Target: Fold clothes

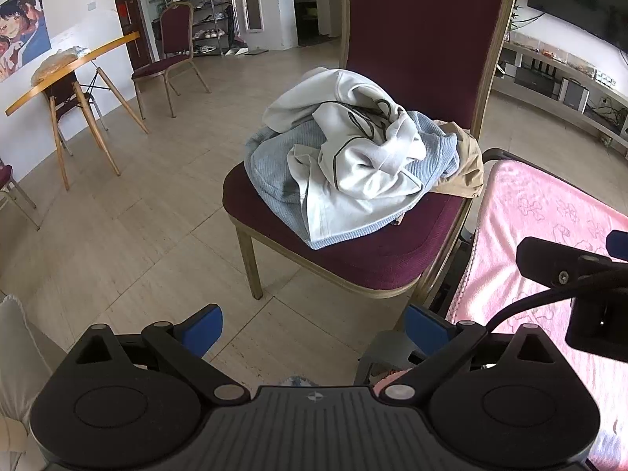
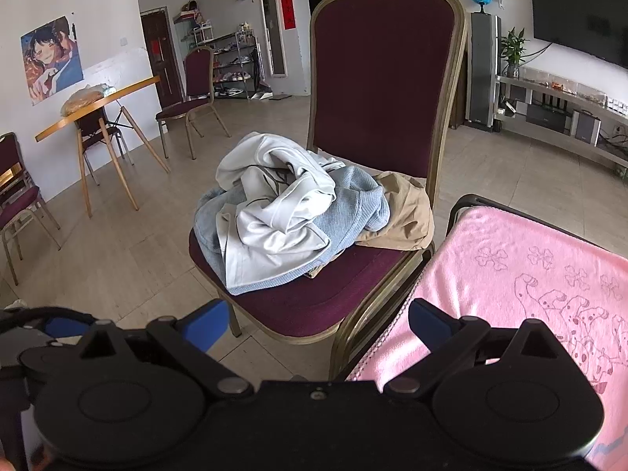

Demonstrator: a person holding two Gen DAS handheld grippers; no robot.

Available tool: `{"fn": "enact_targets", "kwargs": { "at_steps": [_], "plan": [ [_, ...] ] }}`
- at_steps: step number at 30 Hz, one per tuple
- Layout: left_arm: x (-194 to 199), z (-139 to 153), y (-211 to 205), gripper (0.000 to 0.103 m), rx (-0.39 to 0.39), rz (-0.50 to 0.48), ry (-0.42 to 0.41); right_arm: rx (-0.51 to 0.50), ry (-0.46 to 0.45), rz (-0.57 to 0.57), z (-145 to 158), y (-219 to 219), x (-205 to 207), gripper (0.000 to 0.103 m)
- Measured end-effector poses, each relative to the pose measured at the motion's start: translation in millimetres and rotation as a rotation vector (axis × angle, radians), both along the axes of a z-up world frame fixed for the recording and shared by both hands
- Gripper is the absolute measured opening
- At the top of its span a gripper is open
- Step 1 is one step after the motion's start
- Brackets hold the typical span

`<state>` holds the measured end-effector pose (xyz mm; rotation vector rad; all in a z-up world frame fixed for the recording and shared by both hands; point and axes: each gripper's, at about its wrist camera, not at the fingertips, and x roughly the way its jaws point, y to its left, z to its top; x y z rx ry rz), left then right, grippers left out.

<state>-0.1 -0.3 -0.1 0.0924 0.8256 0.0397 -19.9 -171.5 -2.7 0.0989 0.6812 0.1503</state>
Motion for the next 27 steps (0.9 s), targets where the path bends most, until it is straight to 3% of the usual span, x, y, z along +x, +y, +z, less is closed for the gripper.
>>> {"fn": "enact_targets", "kwargs": {
  "at_steps": [27],
  "plan": [
    [-0.2, -2.1, -0.8, 0.099, -0.008, -0.008, 0.010, 0.006, 0.011, 0.030, -1.5, 1.2, -1.7, 0.100]
  ]
}}
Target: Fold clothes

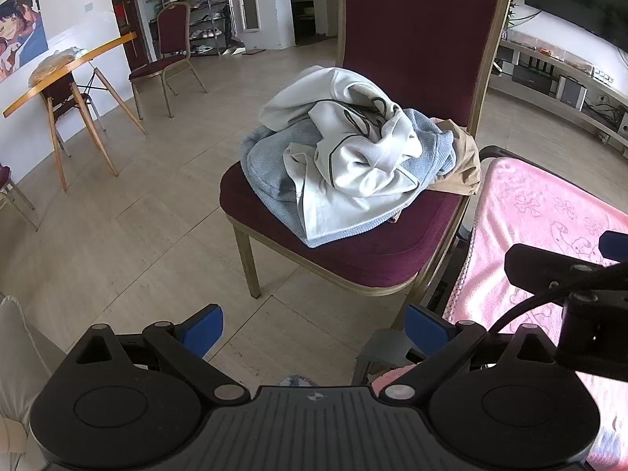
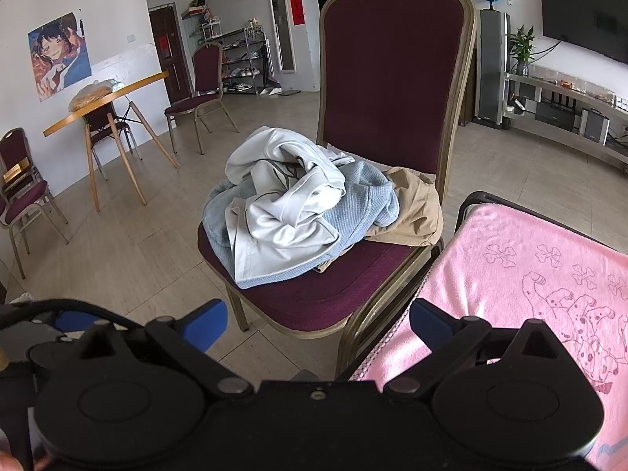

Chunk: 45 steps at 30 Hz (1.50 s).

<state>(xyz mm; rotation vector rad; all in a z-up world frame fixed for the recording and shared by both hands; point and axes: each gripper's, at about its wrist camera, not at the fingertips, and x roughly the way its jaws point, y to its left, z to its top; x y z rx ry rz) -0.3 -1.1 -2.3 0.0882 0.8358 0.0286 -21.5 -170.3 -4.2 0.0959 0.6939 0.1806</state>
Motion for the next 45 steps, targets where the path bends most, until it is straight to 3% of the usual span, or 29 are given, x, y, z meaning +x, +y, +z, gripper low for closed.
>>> {"fn": "enact_targets", "kwargs": {
  "at_steps": [45],
  "plan": [
    [1.9, 1.7, 2.2, 0.099, -0.007, 0.000, 0.003, -0.007, 0.005, 0.000, 1.4, -2.1, 1.2, 0.101]
  ]
}}
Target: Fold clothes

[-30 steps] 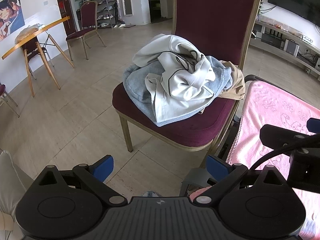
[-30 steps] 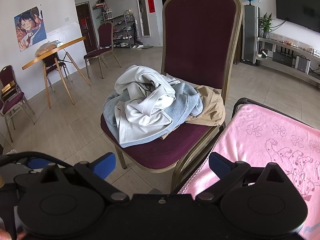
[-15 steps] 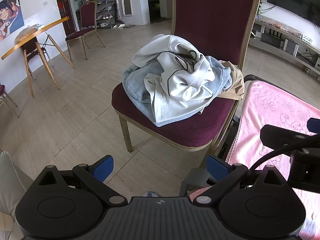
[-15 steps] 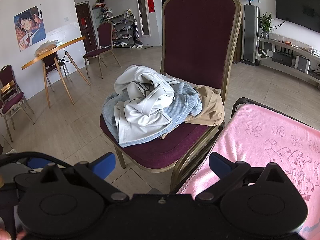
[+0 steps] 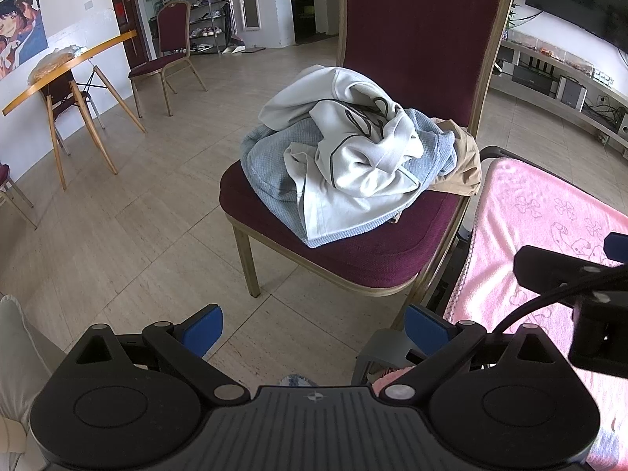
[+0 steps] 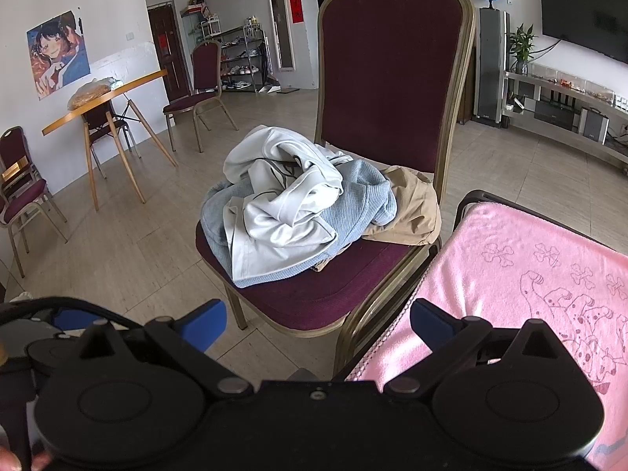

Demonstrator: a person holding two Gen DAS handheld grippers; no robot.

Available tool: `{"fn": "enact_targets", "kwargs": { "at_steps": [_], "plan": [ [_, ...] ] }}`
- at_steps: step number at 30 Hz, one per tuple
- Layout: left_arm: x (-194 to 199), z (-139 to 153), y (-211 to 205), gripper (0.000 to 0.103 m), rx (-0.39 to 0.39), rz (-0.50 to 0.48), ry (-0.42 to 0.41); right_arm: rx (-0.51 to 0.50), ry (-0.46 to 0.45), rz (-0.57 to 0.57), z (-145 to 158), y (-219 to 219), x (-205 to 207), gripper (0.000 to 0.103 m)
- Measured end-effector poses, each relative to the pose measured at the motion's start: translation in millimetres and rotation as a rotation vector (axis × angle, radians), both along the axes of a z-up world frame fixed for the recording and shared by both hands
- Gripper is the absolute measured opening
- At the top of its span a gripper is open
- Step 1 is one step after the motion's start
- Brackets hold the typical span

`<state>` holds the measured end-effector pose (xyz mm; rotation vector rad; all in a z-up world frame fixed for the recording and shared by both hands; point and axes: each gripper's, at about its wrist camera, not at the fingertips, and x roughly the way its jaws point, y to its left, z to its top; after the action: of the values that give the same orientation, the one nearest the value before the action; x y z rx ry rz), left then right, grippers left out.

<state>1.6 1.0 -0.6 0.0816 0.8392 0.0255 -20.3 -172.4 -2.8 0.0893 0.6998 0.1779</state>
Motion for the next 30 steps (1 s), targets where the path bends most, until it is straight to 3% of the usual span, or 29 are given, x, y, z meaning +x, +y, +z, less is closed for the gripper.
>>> {"fn": "enact_targets", "kwargs": {
  "at_steps": [8, 13, 16, 18, 20, 24, 30],
  "plan": [
    [17, 1, 21, 0.099, -0.016, 0.026, -0.036, 0.026, -0.023, -0.046, 10, -17, 25, 0.101],
    [38, 0, 39, 0.099, -0.036, 0.057, -0.062, 0.166, -0.020, -0.039, 9, -26, 67, 0.101],
    [54, -4, 47, 0.098, -0.051, 0.062, -0.056, 0.258, 0.013, -0.027, -3, -26, 102, 0.097],
    [63, -8, 50, 0.097, -0.045, 0.074, -0.054, 0.300, 0.030, -0.030, -11, -23, 124, 0.084],
    [71, -12, 52, 0.096, -0.036, 0.087, -0.053, 0.339, 0.051, -0.050, -20, -22, 146, 0.078],
    [88, -21, 56, 0.094, 0.003, 0.146, -0.071, 0.441, 0.101, -0.090, -42, -25, 188, 0.077],
    [110, -32, 67, 0.091, -0.068, 0.162, 0.002, 0.511, 0.169, -0.096, -71, -13, 225, 0.078]
  ]
}}
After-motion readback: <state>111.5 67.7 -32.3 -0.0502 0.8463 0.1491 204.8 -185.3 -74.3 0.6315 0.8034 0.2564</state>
